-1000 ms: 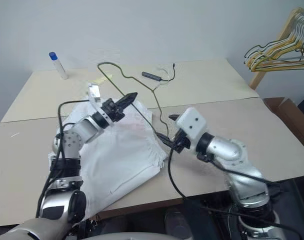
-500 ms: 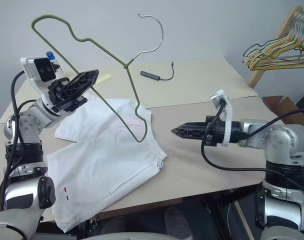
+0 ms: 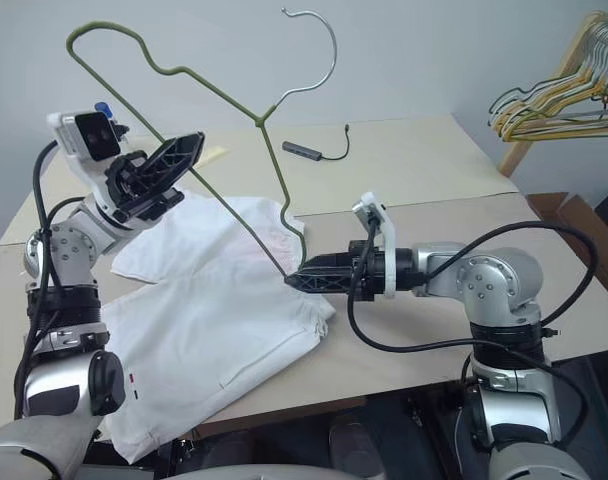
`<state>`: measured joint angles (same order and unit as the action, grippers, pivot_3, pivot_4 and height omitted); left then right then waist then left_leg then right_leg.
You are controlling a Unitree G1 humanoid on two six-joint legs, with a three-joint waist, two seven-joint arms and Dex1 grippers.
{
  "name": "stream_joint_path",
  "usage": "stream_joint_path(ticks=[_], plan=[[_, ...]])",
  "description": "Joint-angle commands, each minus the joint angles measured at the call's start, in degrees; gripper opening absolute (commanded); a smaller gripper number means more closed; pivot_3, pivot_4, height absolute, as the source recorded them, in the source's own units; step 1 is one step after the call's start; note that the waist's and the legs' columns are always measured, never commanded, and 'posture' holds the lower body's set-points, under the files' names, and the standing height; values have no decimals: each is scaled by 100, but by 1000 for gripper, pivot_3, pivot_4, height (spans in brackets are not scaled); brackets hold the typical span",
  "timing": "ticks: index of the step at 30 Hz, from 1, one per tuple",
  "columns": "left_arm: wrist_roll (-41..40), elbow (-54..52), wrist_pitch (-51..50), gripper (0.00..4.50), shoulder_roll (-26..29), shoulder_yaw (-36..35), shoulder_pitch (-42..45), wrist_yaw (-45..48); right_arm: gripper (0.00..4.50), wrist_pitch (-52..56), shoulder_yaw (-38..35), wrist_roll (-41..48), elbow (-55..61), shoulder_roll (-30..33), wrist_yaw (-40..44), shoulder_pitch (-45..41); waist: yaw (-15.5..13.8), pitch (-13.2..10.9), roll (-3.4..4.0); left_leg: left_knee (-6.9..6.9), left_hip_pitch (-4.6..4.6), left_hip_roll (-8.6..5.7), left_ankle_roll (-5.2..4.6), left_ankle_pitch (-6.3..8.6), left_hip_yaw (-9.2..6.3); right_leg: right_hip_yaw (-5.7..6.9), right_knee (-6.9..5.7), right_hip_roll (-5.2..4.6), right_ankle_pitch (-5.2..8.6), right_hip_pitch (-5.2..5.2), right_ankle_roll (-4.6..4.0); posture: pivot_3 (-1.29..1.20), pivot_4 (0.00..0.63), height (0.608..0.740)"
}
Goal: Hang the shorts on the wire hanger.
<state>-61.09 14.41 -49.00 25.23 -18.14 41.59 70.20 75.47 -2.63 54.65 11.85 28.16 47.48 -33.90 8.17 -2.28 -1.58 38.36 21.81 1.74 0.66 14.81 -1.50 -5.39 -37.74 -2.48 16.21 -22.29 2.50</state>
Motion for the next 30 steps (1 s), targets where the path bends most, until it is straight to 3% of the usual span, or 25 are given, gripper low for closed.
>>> stream_joint_path(ticks=[1, 5, 7, 9, 17, 21, 25, 26, 30], plan=[[-59, -180, 66, 0, -45, -41, 57, 11, 3789, -146, -14, 71, 123, -63, -73, -241, 9, 0, 0, 0, -1, 0, 0, 0, 0, 0, -1, 0, 0, 0, 0, -103, 0, 740], [-12, -195, 80, 0, -56, 2, 28, 99, 3789, -211, 64, 57, 178, -49, -26, -286, 35, 0, 1, 0, 0, 0, 0, 0, 0, 1, 0, 1, 0, 0, 0, -112, 0, 740], [20, -163, 108, 0, -69, 9, 32, 115, 3423, -210, 93, 59, 159, -26, -19, -324, 45, 0, 1, 0, 0, 0, 0, 0, 0, 1, 0, 1, 0, 0, 0, -115, 0, 740], [42, -130, 140, 0, -85, 13, 39, 134, 2901, -260, 150, 43, 193, 13, 28, -340, 49, 0, 1, 0, 0, 0, 0, 0, 0, 0, 0, 1, 0, 0, 0, -116, 0, 740], [94, -69, 129, 0, -71, 74, 10, 306, 63, -351, 218, -65, 106, 8, -73, -371, 57, -1, 1, 0, -1, 0, 0, 0, 0, 1, 0, 1, 0, 0, 0, -123, 0, 740], [195, -65, 181, 0, -63, 130, 7, 331, 24, -376, 139, -12, 110, 3, -82, -341, 60, -1, 2, 0, -1, 0, 0, 0, 0, 0, -1, 1, 0, 0, 0, -124, 0, 740], [623, -421, 893, 0, -244, 312, -307, 392, 24, -334, 41, 40, 141, -65, -248, -283, 56, -1, 2, -1, -2, 1, 0, 0, 0, 0, 0, 1, 0, 0, 0, -121, 0, 740], [659, -440, 873, 542, -212, 383, -345, 461, 0, -351, 18, 56, 159, -72, -272, -265, 57, -1, 2, 0, 0, 2, 0, 0, 0, 1, 1, 1, 0, 0, -1, -122, 0, 740], [1091, -279, 923, 1625, -57, 682, -352, 327, 0, -349, -155, 196, 234, -80, -407, -201, 47, -2, 4, 3, 3, 0, 0, 0, -2, 2, -1, 0, -1, 0, -1, -126, 0, 740]])
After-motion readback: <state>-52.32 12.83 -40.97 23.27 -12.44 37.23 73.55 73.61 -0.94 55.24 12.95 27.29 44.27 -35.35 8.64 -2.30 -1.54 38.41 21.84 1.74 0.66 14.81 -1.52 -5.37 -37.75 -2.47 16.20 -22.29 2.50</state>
